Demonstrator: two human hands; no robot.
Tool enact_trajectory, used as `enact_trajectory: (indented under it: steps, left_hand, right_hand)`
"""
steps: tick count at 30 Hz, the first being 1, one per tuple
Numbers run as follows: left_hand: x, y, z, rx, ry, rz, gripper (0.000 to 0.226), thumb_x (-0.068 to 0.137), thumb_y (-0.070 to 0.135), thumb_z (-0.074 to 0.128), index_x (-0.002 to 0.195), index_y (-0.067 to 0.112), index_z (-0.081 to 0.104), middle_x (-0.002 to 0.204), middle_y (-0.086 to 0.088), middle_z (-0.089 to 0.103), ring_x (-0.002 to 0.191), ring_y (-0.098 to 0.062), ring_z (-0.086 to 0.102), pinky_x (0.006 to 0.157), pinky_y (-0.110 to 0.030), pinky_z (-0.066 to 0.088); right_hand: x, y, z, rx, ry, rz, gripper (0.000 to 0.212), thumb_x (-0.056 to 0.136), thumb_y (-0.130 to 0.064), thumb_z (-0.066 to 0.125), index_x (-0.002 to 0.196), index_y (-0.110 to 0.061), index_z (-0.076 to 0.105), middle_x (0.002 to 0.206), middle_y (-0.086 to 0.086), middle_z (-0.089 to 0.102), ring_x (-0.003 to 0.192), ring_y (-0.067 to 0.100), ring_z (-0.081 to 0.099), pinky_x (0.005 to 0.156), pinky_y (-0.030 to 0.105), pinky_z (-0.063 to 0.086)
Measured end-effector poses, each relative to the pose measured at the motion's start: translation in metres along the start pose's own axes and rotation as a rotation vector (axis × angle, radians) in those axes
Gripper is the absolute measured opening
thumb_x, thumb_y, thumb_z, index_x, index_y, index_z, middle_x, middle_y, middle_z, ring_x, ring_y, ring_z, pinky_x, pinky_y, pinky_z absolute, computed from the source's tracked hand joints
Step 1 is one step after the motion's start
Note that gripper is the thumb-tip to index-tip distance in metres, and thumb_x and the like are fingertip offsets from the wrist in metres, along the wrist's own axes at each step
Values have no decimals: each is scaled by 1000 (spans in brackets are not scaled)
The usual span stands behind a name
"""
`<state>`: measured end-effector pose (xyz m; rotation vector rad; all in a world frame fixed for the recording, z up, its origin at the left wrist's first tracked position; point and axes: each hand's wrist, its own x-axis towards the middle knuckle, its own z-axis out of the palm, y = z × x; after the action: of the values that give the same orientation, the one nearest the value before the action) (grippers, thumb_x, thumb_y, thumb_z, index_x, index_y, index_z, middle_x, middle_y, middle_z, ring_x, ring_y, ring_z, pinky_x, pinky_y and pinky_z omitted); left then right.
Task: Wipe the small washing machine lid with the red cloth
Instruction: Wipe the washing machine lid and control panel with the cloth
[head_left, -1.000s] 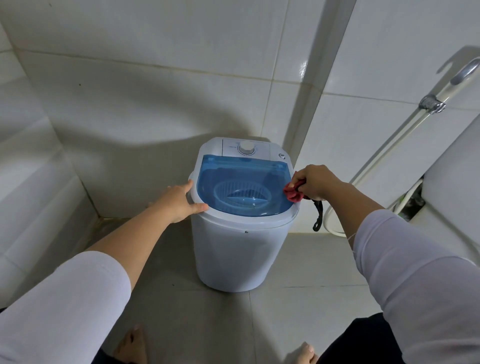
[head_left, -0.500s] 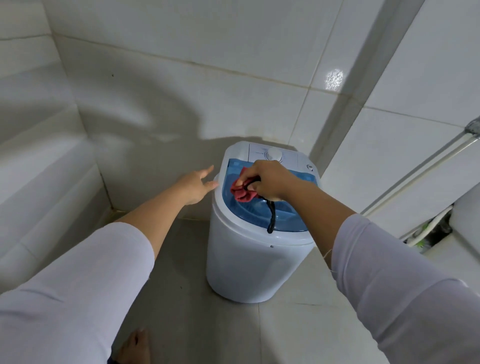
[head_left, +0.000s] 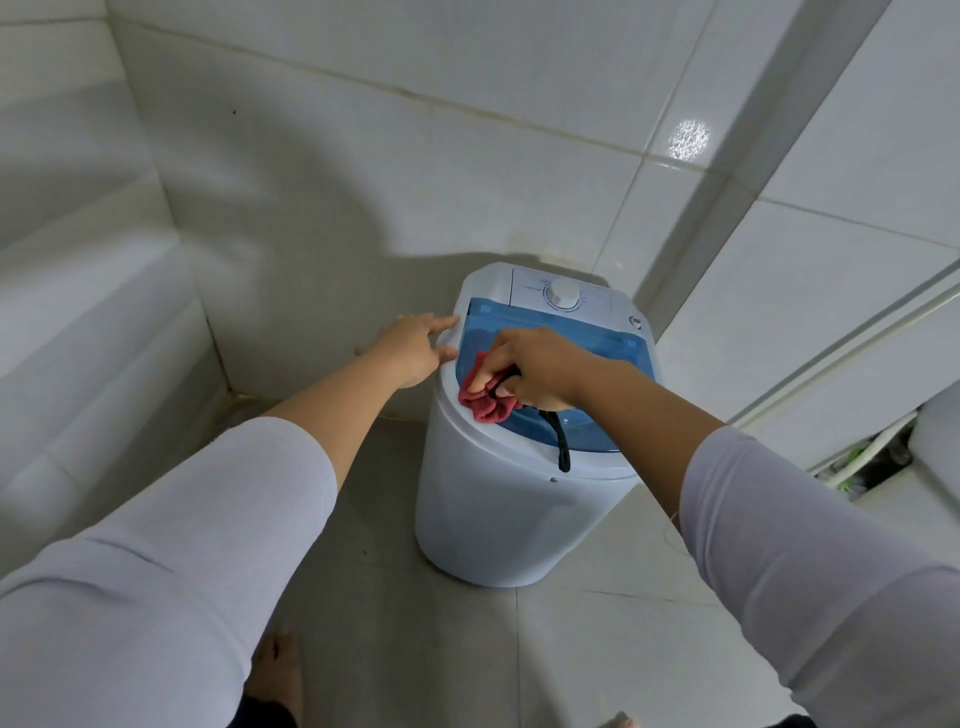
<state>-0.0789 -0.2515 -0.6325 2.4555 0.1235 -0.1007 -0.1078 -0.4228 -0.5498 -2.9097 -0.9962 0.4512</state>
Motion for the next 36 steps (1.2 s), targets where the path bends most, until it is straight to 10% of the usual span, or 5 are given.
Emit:
enact_trajectory:
  steps: [9, 21, 36]
  left_hand:
    - [-15, 2, 7, 76, 3, -10, 48, 96, 47, 43, 143, 40, 36, 159, 5, 25, 147, -28, 18, 114, -61, 21]
    - [-45, 23, -2, 100, -158, -12, 105, 70, 53, 76, 152, 21, 18, 157, -6, 27, 145, -29, 24, 117, -49, 27]
    - [-49, 35, -1, 169, -215, -62, 104, 77, 50, 70, 153, 21, 5, 161, -5, 17, 146, -29, 21, 118, -45, 26]
  right_hand:
    - [-17, 8, 7, -7, -7, -2, 35, 90, -9, 57, 114, -33, 68, 123, -1, 55, 116, 20, 49, 100, 34, 45]
    - [-41, 26, 10, 18, -28, 25, 38, 87, 0, 56, 107, -28, 72, 124, -2, 56, 116, 20, 50, 100, 31, 46]
    - [-76, 76, 14, 77, 22, 146, 39, 85, 4, 55, 103, -24, 74, 123, -2, 57, 115, 21, 52, 98, 27, 45]
